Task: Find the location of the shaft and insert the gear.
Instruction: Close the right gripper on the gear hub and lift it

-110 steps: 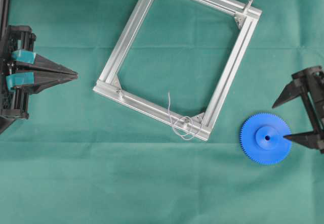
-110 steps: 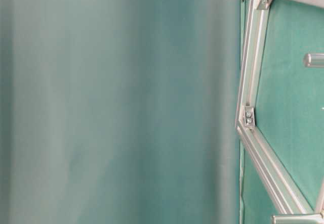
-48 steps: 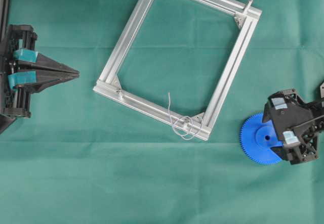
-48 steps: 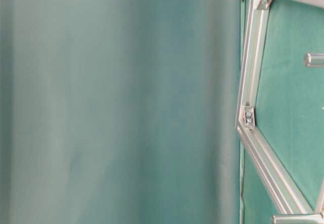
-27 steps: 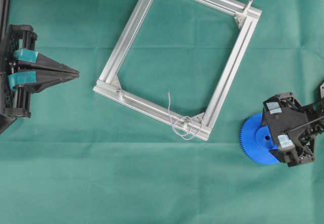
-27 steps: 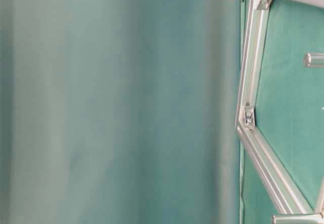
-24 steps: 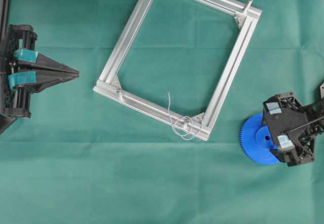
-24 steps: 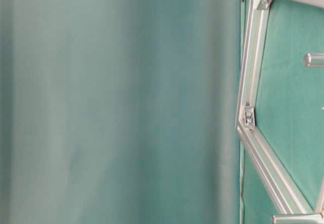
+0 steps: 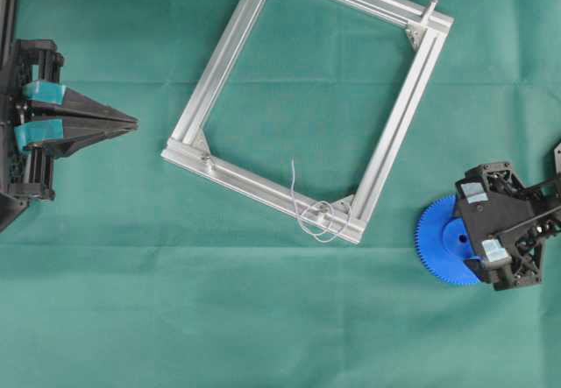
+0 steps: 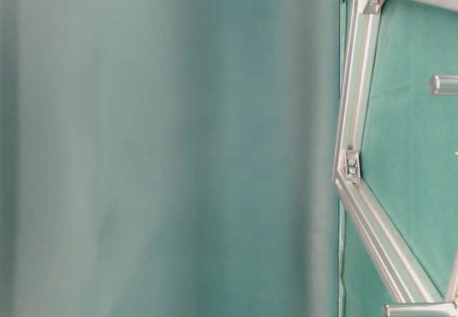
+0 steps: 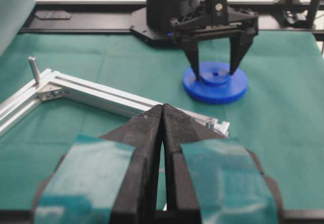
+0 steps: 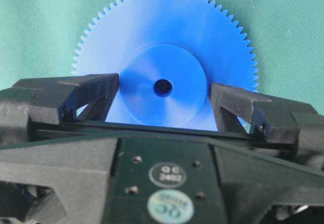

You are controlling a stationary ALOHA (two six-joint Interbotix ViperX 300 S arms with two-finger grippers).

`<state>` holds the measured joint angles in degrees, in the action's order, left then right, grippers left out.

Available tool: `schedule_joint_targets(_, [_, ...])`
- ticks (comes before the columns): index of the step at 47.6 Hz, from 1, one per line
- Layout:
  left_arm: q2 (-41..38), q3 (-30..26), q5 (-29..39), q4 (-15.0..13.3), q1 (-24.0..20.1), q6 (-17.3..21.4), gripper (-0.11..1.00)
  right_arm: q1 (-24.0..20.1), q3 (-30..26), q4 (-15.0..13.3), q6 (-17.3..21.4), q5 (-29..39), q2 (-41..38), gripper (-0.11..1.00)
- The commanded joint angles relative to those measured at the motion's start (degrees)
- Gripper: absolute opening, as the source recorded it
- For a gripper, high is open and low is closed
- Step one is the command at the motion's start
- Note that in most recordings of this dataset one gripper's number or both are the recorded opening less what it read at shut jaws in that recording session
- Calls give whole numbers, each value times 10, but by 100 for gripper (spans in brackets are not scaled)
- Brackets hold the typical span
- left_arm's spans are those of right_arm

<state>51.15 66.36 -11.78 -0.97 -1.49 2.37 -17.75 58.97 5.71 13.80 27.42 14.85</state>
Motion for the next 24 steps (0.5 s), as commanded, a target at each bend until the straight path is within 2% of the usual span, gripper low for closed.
schedule_joint_targets(1, [-4, -16, -2, -1, -2, -1, 1, -3, -5, 1, 1, -10, -1, 92])
schedule_joint_targets(16, [-4, -17, 0, -1, -2, -1, 1, -3, -11, -1, 11, -8, -18, 90])
schedule_joint_targets(20, [-4, -17, 0, -1, -2, -1, 1, -3, -11, -4, 11, -8, -18, 84])
schedule_joint_targets(24, [-4, -17, 0, -1, -2, -1, 1, -3, -11, -8, 11, -8, -18, 70])
